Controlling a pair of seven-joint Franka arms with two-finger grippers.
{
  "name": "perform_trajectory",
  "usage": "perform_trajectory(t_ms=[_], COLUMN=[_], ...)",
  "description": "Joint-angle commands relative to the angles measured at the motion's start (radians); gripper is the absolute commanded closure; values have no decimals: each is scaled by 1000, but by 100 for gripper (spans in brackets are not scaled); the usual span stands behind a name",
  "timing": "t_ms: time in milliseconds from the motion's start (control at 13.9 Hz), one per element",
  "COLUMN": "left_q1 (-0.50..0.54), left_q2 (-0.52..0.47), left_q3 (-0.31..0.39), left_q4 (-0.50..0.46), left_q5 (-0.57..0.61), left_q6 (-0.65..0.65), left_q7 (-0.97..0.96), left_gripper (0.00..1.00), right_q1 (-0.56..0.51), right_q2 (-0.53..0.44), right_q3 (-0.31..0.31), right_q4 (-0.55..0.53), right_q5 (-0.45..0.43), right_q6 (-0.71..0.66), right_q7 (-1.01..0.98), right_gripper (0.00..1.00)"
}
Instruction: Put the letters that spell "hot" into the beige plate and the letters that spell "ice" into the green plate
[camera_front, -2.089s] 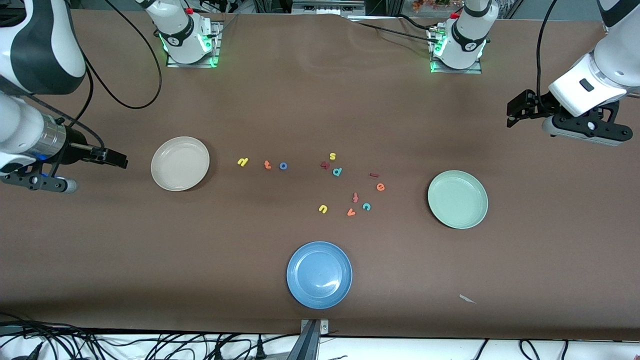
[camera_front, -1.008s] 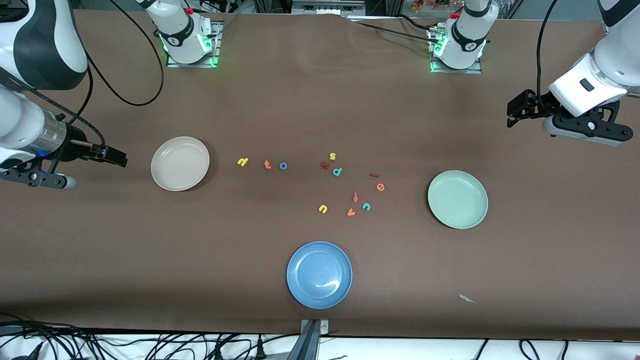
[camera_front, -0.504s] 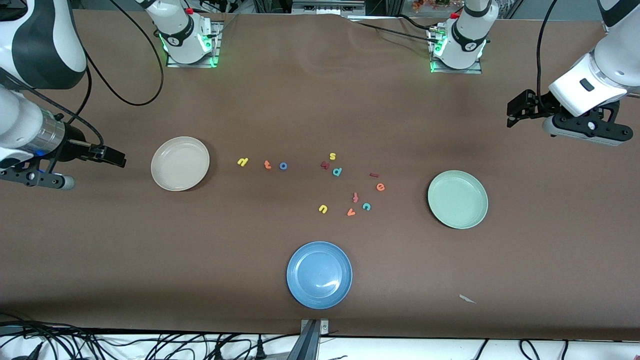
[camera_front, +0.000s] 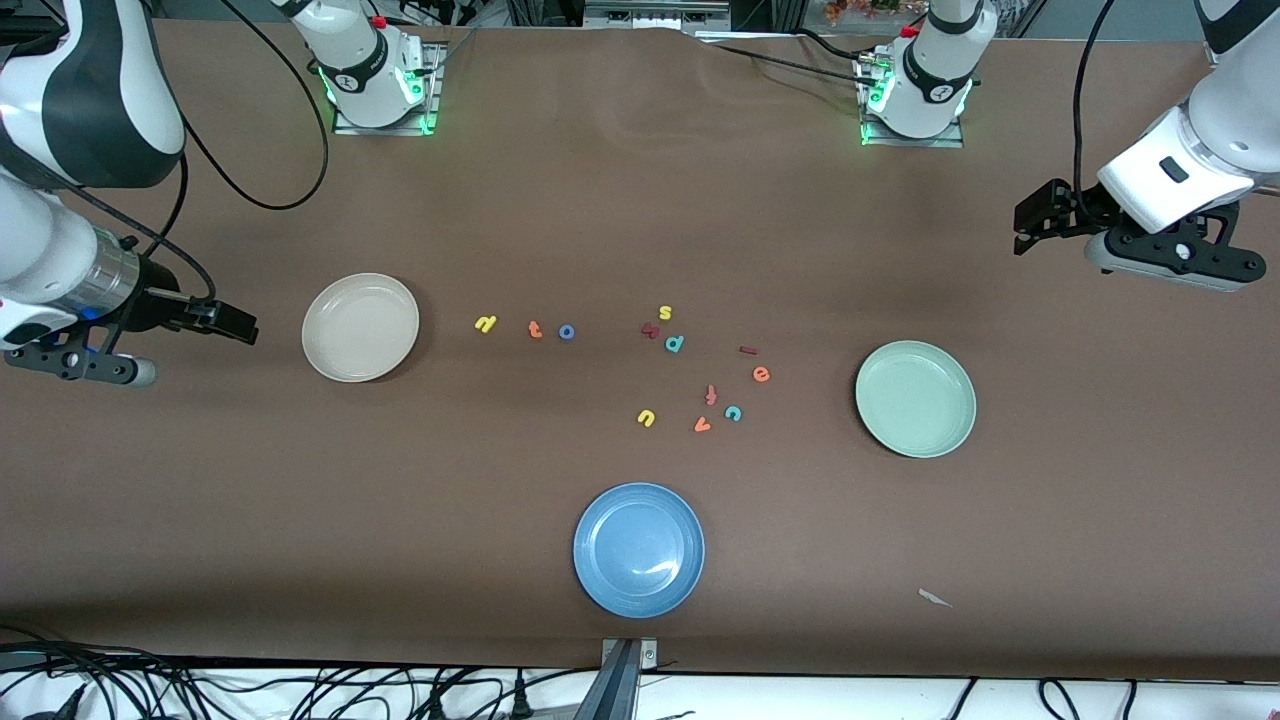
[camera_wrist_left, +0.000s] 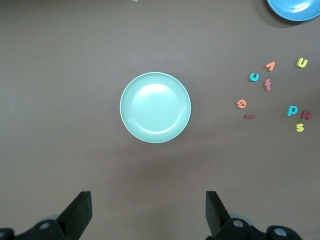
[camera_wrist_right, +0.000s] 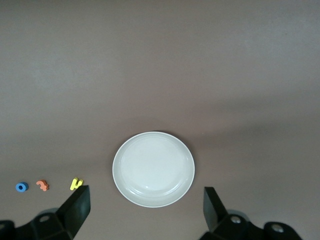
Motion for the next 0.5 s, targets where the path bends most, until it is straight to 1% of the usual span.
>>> perform_trajectory(t_ms=[0, 432], left_q1=[3, 3], left_q2=[-1, -1], left_q3=[-3, -2], left_q4=[20, 20], left_q5=[9, 9], left_q6=[-21, -21], left_q7=[4, 7], left_gripper=[0, 0], right_q1=[4, 4], right_q2=[-18, -35], right_q3=[-6, -6], right_q4=[-19, -45], right_q5=[5, 5], right_q6=[13, 12], right_q7=[-15, -12], right_gripper=[0, 0])
